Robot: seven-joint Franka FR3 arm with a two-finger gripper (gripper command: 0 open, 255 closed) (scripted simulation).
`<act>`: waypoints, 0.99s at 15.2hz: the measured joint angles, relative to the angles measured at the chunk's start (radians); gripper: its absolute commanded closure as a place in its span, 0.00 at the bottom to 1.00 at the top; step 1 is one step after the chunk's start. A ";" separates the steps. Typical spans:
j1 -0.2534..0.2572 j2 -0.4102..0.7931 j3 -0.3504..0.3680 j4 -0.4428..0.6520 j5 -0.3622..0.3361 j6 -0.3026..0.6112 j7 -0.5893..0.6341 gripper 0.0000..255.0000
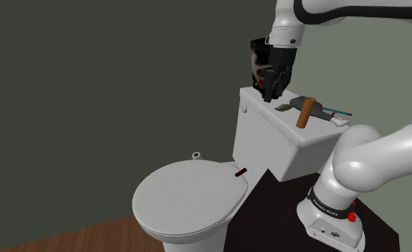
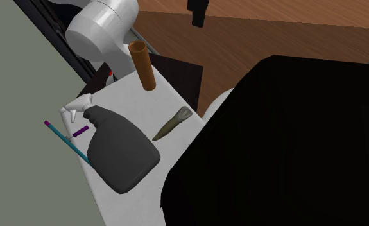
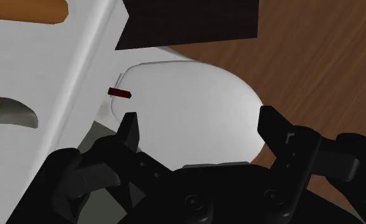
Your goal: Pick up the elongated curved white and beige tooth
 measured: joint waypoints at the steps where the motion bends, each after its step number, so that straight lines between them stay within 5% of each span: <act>1: 0.000 0.000 0.000 0.000 0.000 0.000 0.000 0.00; 8: 0.046 -0.125 -0.159 -0.127 -0.177 0.057 -0.377 0.00; 15: 0.014 -0.053 -0.369 -0.177 -0.376 0.185 -0.895 0.00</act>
